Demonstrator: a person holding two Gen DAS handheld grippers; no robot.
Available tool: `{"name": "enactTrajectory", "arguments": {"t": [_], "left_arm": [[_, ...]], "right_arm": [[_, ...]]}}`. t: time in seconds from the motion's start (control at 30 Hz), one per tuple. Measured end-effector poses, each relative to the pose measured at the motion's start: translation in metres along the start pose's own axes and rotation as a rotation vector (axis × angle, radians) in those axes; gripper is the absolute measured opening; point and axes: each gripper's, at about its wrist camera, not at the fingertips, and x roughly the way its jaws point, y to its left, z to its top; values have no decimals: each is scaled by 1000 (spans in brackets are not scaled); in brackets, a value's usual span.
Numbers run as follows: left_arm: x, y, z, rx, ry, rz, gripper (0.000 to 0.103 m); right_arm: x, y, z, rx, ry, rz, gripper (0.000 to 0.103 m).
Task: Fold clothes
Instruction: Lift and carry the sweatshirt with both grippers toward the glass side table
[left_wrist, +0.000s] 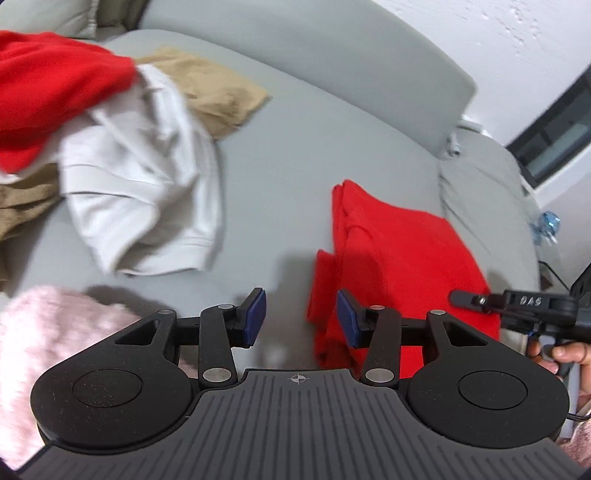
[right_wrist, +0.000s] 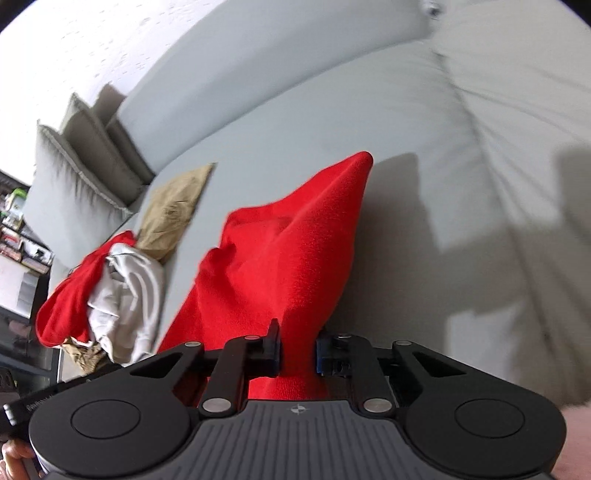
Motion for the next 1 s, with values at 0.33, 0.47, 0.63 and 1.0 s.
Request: {"name": "enactTrajectory", "arguments": {"t": [0.33, 0.47, 0.63, 1.0], "left_arm": [[55, -3, 13, -148, 142, -90, 68], [70, 4, 16, -161, 186, -74, 69], [86, 1, 14, -103, 218, -80, 71], [117, -4, 22, -129, 303, -217, 75]], "right_arm": [[5, -47, -18, 231, 1, 148, 62], [9, -58, -19, 286, 8, 200, 64], [13, -64, -19, 312, 4, 229, 64], [21, -79, -15, 408, 17, 324, 65]]}}
